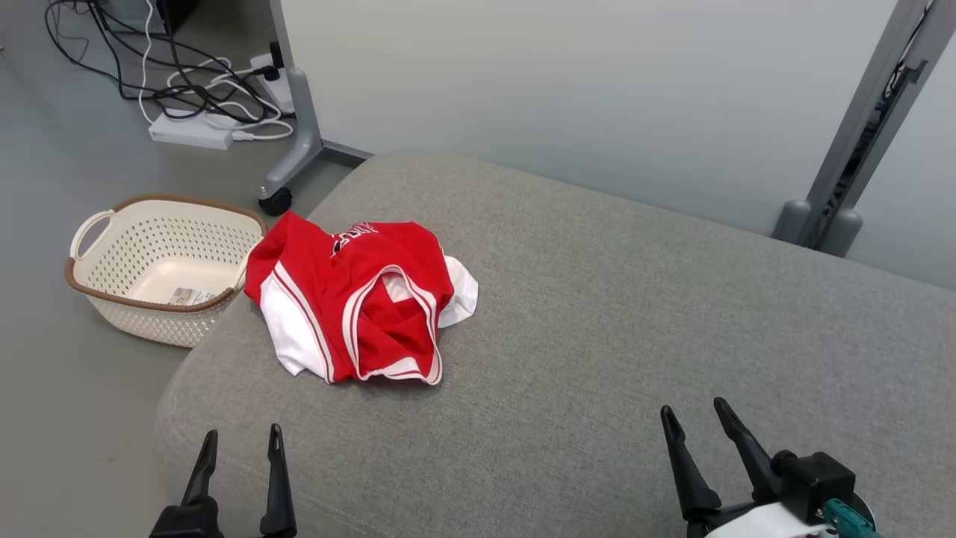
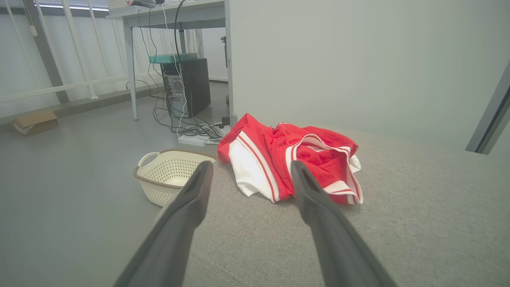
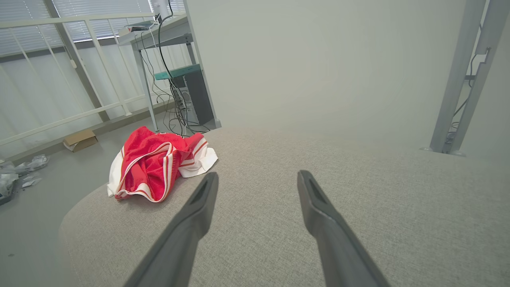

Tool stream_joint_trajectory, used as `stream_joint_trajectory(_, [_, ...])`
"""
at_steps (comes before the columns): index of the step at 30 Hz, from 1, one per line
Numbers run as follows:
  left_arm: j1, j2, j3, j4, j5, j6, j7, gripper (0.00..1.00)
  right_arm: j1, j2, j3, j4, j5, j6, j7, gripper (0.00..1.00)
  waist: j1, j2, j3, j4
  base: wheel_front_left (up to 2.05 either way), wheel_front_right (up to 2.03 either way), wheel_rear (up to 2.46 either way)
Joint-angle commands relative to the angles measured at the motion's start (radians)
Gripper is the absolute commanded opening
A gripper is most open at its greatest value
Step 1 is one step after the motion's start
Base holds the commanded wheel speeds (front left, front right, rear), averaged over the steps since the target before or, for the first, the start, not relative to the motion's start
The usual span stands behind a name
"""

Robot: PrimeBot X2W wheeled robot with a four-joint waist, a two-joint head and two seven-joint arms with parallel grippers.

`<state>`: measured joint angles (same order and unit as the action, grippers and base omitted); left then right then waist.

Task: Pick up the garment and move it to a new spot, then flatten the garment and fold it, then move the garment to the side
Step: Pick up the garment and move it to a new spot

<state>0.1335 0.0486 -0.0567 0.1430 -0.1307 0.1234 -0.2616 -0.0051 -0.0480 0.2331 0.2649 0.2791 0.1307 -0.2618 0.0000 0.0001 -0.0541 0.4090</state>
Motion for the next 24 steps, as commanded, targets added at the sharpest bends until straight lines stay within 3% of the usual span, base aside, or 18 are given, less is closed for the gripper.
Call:
stream_joint_trajectory(1, [-0.023, 0.004, -0.002, 0.008, -0.013, -0.01, -0.004, 1.0, -0.003, -0.005, -0.003, -0.006, -0.012, 0.0, -0.005, 1.0, 0.0, -0.0001, 0.015, -0.005, 0.0, 0.0, 0.0])
stream_joint_trajectory(8, [-0.117, 0.007, 0.004, 0.046, 0.0, -0.064, -0.004, 1.0, -0.046, -0.011, -0.017, -0.017, -0.049, 0.0, -0.005, 1.0, 0.0, -0.0001, 0.109, -0.03, 0.0, 0.0, 0.0])
stream_joint_trajectory(15, [-0.33, 0.103, 0.046, 0.162, -0.023, -0.177, 0.001, 1.0, -0.109, -0.046, -0.007, -0.048, -0.06, 0.0, -0.005, 1.0, 0.0, -0.0001, 0.229, -0.078, 0.0, 0.0, 0.0])
stream_joint_trajectory(19, [-0.479, 0.18, 0.026, 0.243, -0.076, -0.236, 0.097, 1.0, -0.14, -0.065, 0.006, -0.064, -0.054, 0.0, -0.005, 1.0, 0.0, -0.0001, 0.283, -0.106, 0.0, 0.0, 0.0])
stream_joint_trajectory(24, [-0.631, 0.292, -0.116, 0.296, -0.176, -0.255, 0.289, 1.0, -0.172, -0.089, 0.025, -0.084, -0.042, 0.0, -0.005, 1.0, 0.0, -0.0001, 0.338, -0.135, 0.0, 0.0, 0.0])
